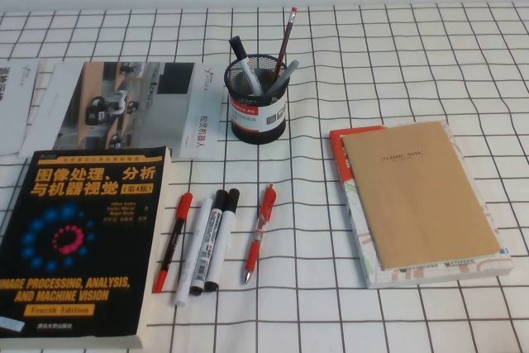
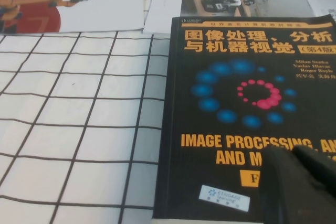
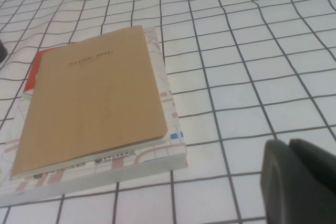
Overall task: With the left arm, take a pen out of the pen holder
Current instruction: 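Take a marker out of the pen holder and lay it on the table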
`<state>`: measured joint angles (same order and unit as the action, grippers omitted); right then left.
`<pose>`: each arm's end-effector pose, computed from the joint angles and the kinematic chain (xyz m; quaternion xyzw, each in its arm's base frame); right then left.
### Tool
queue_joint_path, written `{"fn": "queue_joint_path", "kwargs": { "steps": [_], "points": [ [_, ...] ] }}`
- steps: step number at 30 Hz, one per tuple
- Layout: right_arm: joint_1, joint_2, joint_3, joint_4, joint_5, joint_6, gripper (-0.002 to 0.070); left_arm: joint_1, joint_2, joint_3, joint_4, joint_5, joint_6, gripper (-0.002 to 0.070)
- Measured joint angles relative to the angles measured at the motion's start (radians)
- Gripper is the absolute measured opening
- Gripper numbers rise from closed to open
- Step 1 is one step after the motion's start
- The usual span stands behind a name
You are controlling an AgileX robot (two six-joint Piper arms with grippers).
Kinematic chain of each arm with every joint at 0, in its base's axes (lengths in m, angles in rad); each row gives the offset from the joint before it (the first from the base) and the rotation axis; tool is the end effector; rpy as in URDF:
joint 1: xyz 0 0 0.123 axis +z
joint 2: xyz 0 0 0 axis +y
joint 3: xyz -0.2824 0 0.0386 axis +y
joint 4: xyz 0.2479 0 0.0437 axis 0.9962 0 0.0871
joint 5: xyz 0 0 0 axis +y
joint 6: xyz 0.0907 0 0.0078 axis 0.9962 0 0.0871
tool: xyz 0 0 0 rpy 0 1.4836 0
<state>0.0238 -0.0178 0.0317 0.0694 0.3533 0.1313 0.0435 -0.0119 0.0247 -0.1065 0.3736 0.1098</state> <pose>0.0528 0.0035 0.1716 0.0616 0.7962 0.0757 0.5971 0.0526 -0.0013 0.1720 -0.0017 0.8040 0.0005 0.5947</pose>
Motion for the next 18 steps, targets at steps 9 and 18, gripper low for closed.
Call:
{"fn": "queue_joint_path", "kwargs": {
  "steps": [9, 18],
  "points": [
    [0.000, 0.000, 0.000, 0.000, 0.000, 0.000, -0.0016, 0.000, 0.000, 0.000, -0.111, -0.090, -0.055, -0.0003],
    [0.000, 0.000, 0.000, 0.000, 0.000, 0.000, -0.0017, 0.000, 0.000, 0.000, -0.663, -0.239, -0.341, -0.0003]
  ]
}}
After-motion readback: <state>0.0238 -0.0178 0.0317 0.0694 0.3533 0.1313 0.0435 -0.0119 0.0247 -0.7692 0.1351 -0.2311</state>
